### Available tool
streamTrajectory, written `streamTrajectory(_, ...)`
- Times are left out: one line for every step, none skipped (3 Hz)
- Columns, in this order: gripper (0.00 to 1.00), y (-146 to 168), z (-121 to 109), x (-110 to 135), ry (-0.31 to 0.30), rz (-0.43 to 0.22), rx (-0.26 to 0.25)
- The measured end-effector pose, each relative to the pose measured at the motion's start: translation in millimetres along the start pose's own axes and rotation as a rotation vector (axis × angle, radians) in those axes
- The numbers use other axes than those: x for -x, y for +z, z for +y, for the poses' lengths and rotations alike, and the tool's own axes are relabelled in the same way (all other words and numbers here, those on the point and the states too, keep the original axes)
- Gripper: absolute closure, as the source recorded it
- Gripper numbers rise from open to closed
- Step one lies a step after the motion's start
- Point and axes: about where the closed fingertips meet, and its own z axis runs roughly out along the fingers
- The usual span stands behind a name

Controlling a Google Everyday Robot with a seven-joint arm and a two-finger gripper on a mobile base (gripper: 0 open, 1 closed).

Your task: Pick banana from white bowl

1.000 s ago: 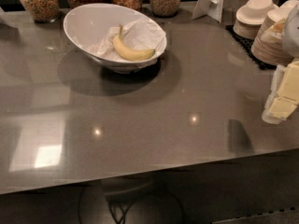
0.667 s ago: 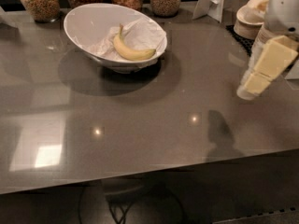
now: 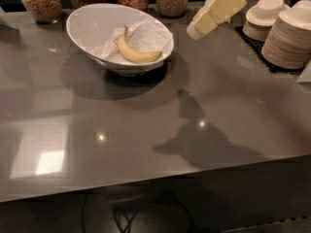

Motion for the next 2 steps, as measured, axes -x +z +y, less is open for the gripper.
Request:
streamTrajectory(0.00,-0.9,-1.1,2.6,-0.003,-0.007,-0.007)
streamTrajectory(0.00,0.8,1.2,2.9,0.008,-0.007,-0.038)
